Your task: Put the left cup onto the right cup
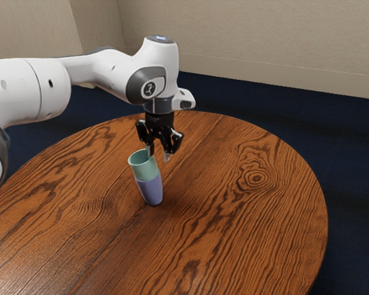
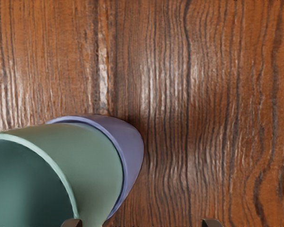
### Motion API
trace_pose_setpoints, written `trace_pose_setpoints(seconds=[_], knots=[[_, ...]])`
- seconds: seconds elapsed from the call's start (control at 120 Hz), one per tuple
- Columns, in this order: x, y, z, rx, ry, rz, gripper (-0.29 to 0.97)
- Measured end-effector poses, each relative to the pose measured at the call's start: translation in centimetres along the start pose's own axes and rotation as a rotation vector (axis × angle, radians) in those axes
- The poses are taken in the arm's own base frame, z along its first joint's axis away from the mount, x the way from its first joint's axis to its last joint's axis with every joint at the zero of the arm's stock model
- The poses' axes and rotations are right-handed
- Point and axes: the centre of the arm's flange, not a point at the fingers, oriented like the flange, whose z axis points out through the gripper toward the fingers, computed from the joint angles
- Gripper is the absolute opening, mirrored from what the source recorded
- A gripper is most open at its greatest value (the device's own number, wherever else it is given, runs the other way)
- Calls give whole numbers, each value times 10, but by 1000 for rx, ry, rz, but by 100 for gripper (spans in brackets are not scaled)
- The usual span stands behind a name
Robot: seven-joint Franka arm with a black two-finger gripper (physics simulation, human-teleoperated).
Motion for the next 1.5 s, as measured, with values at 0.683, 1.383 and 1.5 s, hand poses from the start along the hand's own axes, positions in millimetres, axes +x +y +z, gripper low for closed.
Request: trace_pose_setpoints(seconds=[0.683, 1.383, 1.5], knots=[[-49, -17, -73, -42, 34, -4, 65], [-88, -48, -123, -57, 2, 25, 68], [-92, -55, -126, -59, -1, 38, 68]])
